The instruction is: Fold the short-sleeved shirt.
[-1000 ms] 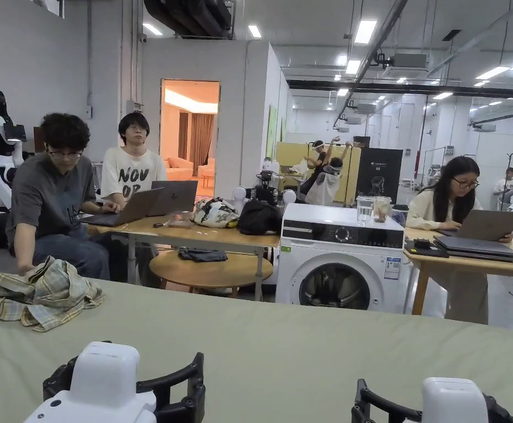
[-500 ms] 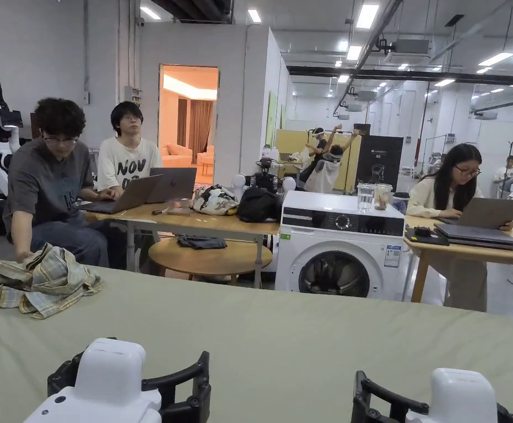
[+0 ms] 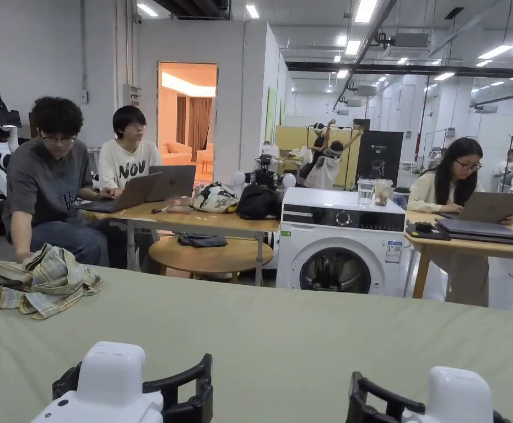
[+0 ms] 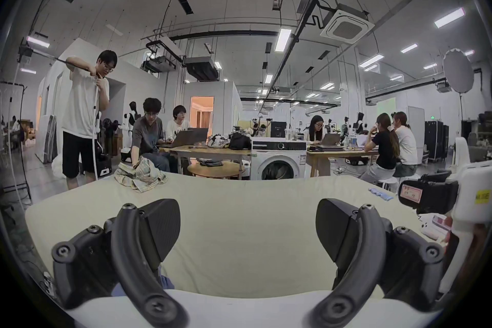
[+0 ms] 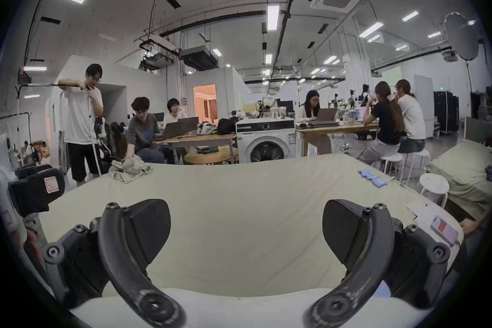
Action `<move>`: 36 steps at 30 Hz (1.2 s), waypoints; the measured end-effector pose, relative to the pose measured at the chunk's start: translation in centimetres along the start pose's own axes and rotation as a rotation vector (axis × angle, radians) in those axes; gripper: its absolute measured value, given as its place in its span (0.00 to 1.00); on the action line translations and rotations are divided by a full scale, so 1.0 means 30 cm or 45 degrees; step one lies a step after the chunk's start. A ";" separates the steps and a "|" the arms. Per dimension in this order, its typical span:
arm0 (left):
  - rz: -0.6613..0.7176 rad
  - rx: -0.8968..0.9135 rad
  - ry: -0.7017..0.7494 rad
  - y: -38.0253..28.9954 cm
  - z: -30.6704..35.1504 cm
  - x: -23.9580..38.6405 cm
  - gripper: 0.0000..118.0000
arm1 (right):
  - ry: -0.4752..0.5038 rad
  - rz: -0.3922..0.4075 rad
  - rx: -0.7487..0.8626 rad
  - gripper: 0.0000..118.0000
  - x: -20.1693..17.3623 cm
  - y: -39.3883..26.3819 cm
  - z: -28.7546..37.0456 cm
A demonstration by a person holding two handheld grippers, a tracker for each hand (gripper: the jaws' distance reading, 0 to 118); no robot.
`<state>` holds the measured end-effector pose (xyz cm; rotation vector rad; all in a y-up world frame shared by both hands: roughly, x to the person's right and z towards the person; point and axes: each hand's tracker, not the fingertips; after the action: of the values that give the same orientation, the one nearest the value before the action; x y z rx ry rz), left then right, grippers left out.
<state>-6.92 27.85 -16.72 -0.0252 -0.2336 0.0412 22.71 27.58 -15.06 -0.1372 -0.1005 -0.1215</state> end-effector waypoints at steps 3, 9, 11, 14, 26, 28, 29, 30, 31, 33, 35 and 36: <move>0.009 -0.011 0.000 0.003 -0.005 -0.003 0.88 | 0.009 -0.088 -0.048 0.97 -0.016 0.021 -0.011; 0.034 -0.031 0.000 0.007 -0.003 -0.011 0.88 | -0.148 -0.178 -0.180 0.97 -0.033 0.043 -0.042; 0.050 -0.020 -0.005 0.005 -0.007 -0.012 0.88 | -0.141 -0.159 -0.251 0.97 -0.034 0.040 -0.057; 0.050 -0.041 -0.009 0.002 -0.021 -0.005 0.88 | -0.141 -0.141 -0.235 0.97 -0.039 0.019 -0.060; 0.033 -0.039 -0.034 -0.003 -0.017 0.019 0.88 | -0.126 -0.136 -0.185 0.96 -0.048 0.016 -0.045; 0.029 -0.028 -0.035 0.000 -0.011 0.022 0.88 | -0.059 -0.163 -0.196 0.96 -0.039 0.010 -0.042; 0.025 -0.024 -0.035 0.002 -0.007 0.023 0.88 | -0.002 -0.156 -0.180 0.96 -0.033 0.002 -0.034; 0.021 -0.018 -0.036 0.002 -0.003 0.025 0.88 | 0.020 -0.152 -0.136 0.96 -0.030 -0.006 -0.025; 0.013 -0.008 -0.036 0.000 0.001 0.026 0.88 | 0.020 -0.138 -0.098 0.96 -0.029 -0.013 -0.014; 0.000 0.004 -0.033 -0.004 0.006 0.027 0.88 | -0.007 -0.022 -0.001 0.96 -0.036 -0.026 0.012; -0.017 0.008 -0.028 -0.006 0.009 0.026 0.88 | -0.008 0.147 0.105 0.96 -0.035 -0.049 0.034; -0.028 0.014 -0.021 -0.007 0.011 0.026 0.88 | -0.023 0.184 0.099 0.96 -0.029 -0.052 0.037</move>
<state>-6.23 27.68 -16.20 -0.0113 -0.2501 0.0208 21.54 26.32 -13.86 -0.0674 -0.1126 0.0276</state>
